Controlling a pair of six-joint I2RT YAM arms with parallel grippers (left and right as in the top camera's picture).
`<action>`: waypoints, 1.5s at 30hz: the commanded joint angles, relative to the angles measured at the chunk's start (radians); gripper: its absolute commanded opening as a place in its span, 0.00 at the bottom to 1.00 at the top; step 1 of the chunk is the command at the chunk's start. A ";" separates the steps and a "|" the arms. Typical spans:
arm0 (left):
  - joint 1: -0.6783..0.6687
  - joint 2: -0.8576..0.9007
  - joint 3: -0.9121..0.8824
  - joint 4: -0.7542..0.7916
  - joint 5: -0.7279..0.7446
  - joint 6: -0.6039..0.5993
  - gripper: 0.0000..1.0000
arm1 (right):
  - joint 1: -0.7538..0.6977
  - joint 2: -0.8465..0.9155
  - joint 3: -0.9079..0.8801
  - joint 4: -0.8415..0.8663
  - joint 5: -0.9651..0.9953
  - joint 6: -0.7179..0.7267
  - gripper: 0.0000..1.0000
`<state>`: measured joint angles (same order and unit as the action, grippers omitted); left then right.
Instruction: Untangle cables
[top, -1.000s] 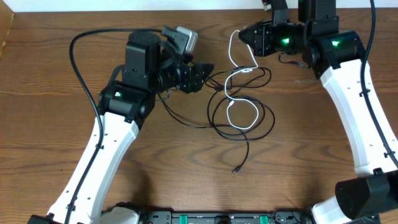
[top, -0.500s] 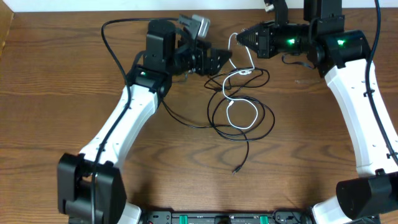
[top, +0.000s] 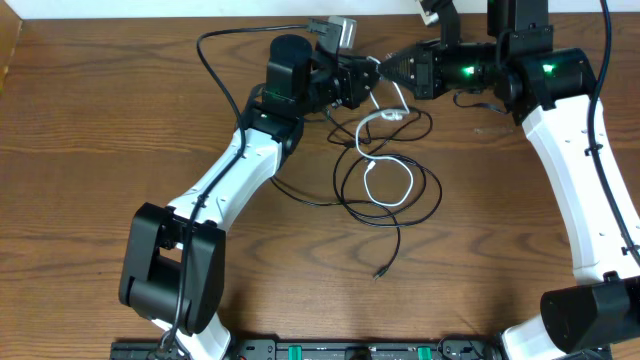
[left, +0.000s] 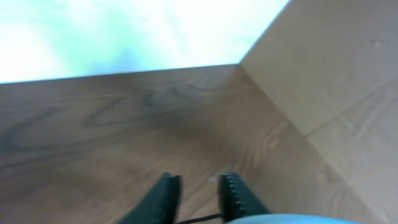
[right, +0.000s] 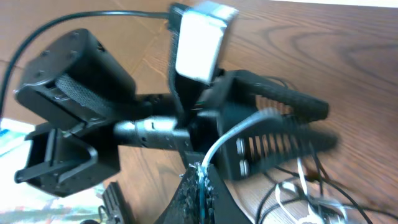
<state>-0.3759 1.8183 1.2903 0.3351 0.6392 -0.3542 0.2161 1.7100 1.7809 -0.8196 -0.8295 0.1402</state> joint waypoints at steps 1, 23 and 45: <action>0.050 -0.008 0.010 -0.017 -0.053 0.024 0.08 | -0.010 -0.031 0.025 -0.024 0.137 0.024 0.01; 0.094 -0.454 0.010 -0.544 -0.393 0.267 0.07 | 0.002 0.021 0.013 -0.030 -0.070 -0.341 0.77; 0.110 -0.457 0.014 -0.529 -0.395 0.223 0.07 | 0.104 0.276 0.005 0.425 0.144 -0.012 0.01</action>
<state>-0.2813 1.3769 1.2877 -0.2173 0.2562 -0.1299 0.3450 1.9926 1.7786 -0.3862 -0.7826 0.0204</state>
